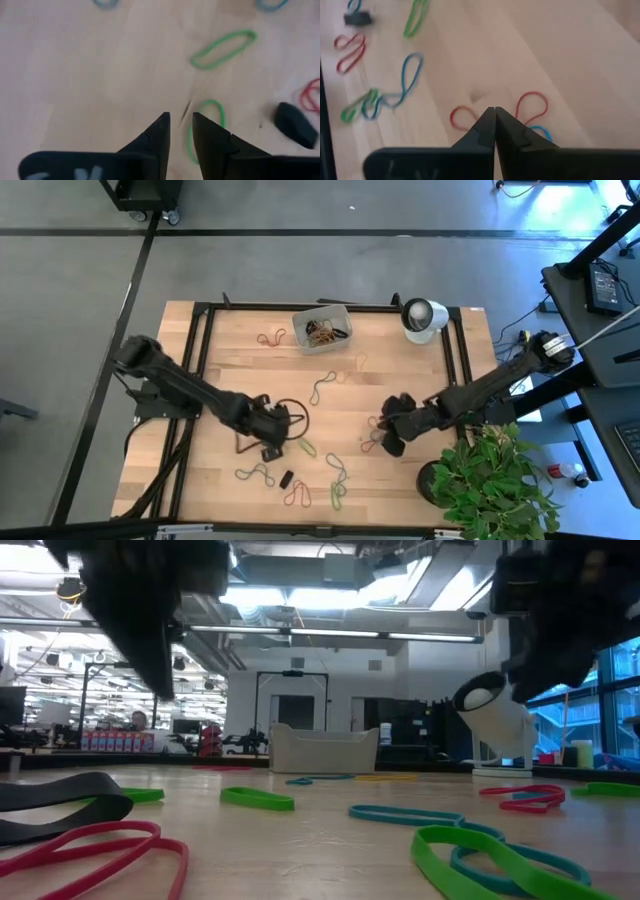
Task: Pick and place rubber bands into bin
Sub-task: Put the green rubber band into the gray bin
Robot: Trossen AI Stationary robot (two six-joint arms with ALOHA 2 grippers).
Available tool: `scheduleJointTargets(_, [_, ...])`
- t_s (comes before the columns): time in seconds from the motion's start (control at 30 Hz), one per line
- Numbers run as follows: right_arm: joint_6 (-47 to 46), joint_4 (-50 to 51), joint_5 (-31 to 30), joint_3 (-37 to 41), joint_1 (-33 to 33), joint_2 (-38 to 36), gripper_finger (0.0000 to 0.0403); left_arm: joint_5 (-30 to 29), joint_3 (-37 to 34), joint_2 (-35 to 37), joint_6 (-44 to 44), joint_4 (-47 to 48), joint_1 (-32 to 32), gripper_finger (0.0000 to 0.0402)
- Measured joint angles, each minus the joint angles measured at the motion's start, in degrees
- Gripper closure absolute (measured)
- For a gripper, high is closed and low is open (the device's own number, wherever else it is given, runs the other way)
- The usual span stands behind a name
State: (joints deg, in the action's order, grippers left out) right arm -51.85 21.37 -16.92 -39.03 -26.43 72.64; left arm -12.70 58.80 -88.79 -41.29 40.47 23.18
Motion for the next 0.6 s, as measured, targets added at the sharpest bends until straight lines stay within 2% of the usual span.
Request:
scheduleJointTargets(0.27, [2.85, 5.47, 0.02, 0.00, -6.29, 0.00, 0.0387, 8.03, 4.22, -13.36, -8.12, 0.55, 0.00, 0.0309])
scheduleJointTargets(0.47, [4.79, 11.08, -0.03, 0.00, -10.64, -0.12, 0.0387, 8.59, 4.65, -17.80, -13.93, 0.96, 0.04, 0.0312])
scheduleJointTargets(0.6, [6.16, 13.13, -2.52, 0.00, -12.89, -0.60, 0.0399, 9.28, 4.57, -18.69, -15.23, 1.14, -0.09, 0.0340])
